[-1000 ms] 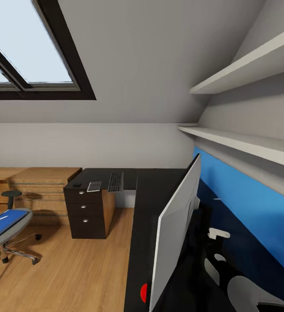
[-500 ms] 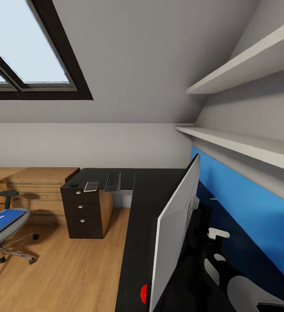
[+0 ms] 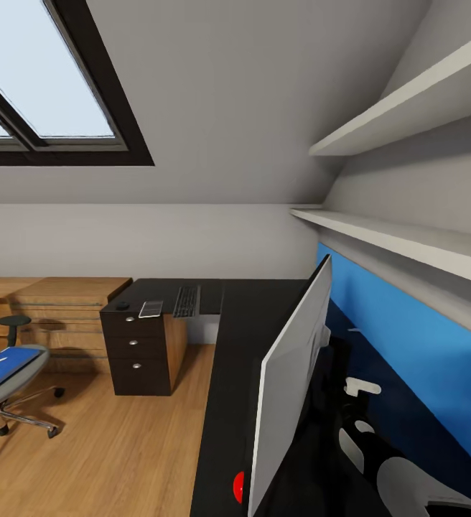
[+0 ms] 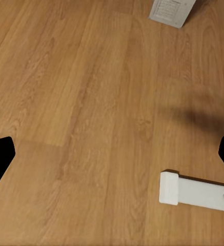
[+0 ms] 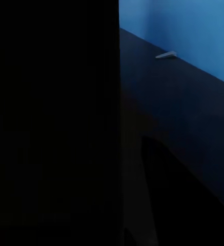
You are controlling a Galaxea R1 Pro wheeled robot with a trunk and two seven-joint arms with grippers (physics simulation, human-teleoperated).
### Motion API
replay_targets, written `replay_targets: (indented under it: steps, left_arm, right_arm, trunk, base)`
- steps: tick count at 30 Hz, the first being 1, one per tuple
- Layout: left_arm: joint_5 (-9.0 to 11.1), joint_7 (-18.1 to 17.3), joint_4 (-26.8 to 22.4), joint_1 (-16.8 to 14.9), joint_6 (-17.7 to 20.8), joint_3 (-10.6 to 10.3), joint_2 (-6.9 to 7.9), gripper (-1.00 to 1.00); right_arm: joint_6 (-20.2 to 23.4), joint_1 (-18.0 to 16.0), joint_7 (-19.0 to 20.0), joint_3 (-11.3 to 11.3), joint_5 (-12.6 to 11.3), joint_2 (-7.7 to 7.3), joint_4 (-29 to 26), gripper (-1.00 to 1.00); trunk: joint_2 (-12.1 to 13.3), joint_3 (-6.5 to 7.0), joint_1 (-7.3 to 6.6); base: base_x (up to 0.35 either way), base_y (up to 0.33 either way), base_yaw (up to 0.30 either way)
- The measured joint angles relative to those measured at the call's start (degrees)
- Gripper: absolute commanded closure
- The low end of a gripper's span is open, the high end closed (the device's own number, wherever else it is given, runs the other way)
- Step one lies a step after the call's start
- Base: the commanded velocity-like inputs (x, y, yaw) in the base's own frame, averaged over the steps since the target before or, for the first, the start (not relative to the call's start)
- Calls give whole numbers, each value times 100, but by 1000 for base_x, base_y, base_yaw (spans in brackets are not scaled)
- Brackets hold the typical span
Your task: In the bedroom, organize the workspace by keeping the computer under the desk, ensuring the monitor is on the desk, placing the keyboard on the desk next to the monitor, placing the mouse on the desk next to the keyboard, moving the folder from the swivel chair onto the desk next to the mouse, stacking the notebook on top of the folder with the pen on top of the notebook, and positioning the swivel chair next to the desk.
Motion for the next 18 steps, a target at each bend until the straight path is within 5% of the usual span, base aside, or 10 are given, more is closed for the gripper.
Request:
replay_targets:
  steps: [18]
  left_arm:
    - [-1,4,0,0,0,0,2,-100]
  right_arm:
    - [-4,0,-3,0,-5,6,1,100]
  trunk:
    - [0,0,0]
  base:
    - [0,-25,0]
